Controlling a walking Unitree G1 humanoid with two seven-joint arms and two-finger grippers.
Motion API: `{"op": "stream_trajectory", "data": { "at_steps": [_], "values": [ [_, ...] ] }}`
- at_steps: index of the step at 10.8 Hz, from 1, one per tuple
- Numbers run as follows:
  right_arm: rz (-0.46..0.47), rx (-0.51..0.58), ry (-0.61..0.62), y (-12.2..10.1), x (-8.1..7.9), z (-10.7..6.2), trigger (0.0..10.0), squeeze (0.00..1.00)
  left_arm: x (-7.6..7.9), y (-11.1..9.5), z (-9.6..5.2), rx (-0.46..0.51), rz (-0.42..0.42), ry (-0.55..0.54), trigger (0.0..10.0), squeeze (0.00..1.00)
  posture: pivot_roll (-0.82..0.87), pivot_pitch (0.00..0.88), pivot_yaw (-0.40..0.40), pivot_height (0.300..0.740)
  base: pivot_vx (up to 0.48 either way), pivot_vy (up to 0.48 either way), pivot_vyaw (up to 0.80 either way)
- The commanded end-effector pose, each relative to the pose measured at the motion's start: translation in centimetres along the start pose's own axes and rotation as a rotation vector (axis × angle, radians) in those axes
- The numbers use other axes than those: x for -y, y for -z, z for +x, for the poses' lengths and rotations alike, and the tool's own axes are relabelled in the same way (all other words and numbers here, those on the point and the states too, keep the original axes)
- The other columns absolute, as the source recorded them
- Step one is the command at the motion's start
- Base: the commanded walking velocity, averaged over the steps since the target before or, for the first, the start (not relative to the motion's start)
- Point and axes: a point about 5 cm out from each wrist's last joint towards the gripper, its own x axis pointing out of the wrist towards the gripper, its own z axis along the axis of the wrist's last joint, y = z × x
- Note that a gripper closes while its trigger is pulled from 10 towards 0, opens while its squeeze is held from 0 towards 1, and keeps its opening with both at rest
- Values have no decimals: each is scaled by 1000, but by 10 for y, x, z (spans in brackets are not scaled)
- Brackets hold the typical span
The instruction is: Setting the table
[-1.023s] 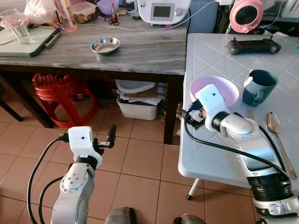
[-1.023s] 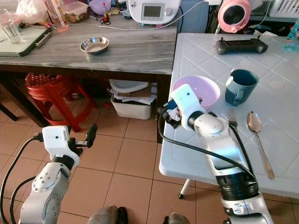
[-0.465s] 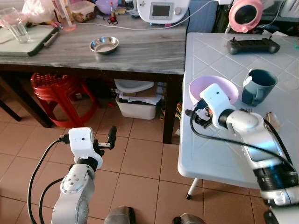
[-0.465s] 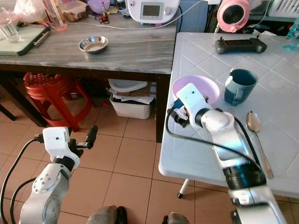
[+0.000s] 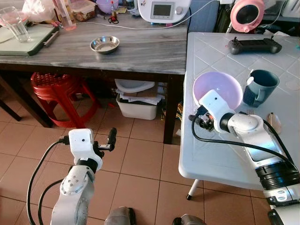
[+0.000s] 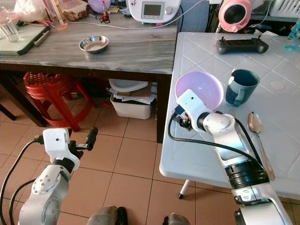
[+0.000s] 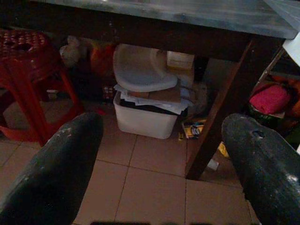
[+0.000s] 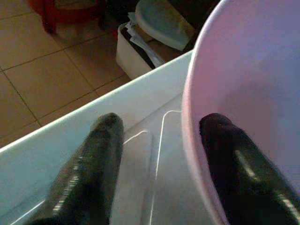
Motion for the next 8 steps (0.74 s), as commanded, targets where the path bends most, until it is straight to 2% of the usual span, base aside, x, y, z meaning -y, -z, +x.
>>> {"op": "stream_trajectory", "data": {
  "at_steps": [1, 8],
  "values": [
    [-23, 10, -10, -4, 0, 1, 0, 0, -3, -5, -1, 11, 9, 2, 10000, 0, 41, 98, 75, 740, 0, 0, 0],
    [-59, -20, 23, 9, 4, 2, 0, 0, -2, -2, -2, -6, 9, -7, 10000, 0, 80, 83, 55, 740, 0, 0, 0]
  ]
}}
